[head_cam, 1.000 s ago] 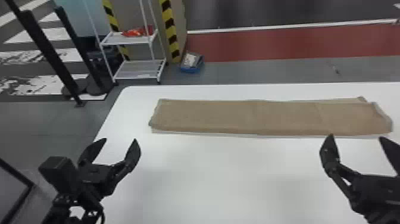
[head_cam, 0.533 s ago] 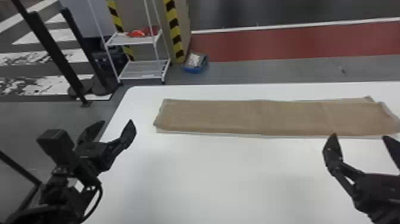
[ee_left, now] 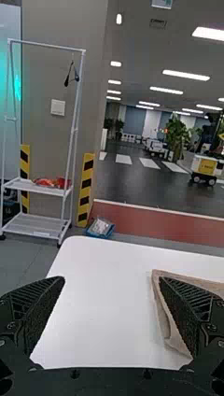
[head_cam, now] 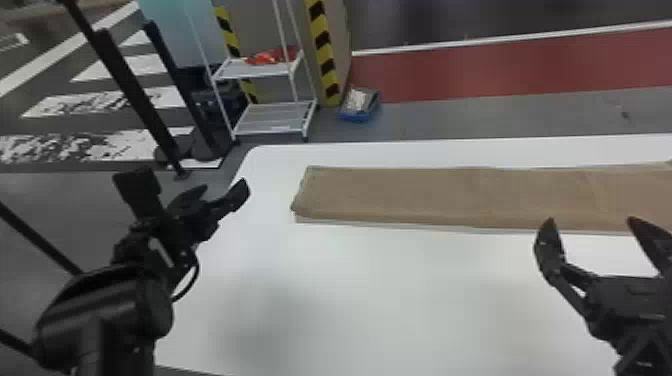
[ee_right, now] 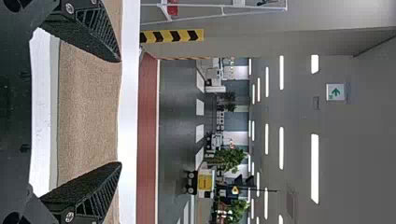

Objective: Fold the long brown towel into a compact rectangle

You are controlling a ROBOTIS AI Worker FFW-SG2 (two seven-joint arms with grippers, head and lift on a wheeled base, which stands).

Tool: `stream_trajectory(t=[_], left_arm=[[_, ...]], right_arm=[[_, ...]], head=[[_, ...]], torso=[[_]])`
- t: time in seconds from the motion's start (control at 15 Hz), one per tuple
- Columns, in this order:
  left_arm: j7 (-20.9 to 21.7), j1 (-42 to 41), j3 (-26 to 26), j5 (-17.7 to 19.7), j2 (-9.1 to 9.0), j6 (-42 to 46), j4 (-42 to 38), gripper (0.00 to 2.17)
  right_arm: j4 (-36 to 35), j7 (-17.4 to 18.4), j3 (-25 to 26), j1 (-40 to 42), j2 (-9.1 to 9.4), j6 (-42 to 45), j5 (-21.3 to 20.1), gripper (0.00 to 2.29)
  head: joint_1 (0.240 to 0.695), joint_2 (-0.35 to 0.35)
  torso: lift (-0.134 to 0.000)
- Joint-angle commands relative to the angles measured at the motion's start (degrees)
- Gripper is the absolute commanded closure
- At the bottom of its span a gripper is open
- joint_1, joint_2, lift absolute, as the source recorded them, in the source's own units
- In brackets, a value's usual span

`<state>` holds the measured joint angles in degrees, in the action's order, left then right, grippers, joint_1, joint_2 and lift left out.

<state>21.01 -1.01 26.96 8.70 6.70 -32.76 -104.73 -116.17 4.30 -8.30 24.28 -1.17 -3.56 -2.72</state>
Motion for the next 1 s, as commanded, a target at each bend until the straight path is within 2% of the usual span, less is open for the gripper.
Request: stream_trajectory(t=[0.0,0.2,0.33,0.93], left_arm=[[0.96,4.53,-0.24,-1.40,0.77,-1.83,5.68,0.14],[0.96,8.40,-3.05,-1.93,1.65,-1.83,11.48,0.14],[0.96,11.30,-5.34,-3.69,1.65,-1.66,15.88,0.14],[1.14,18.86,-7.80,-6.85,2.44,-0.25,30.11,0.14]], right_arm=[[0.94,0.00,-0.49,-0.81,-0.32,-0.45,0.00,0.10],[1.47,0.00,-0.75,-1.25,-0.41,-0.62,0.00,0.10],[1.64,0.00,-1.01,-1.51,-0.41,-0.97,0.00,0.10],[3.14,0.00,-1.98,-2.66,-0.76,-1.15,-0.09,0.10]], head=[[0.695,0.287],[0.695,0.287],[0.695,0.277],[0.695,0.241]], torso=[[-0.123],[-0.123],[-0.123],[-0.123]])
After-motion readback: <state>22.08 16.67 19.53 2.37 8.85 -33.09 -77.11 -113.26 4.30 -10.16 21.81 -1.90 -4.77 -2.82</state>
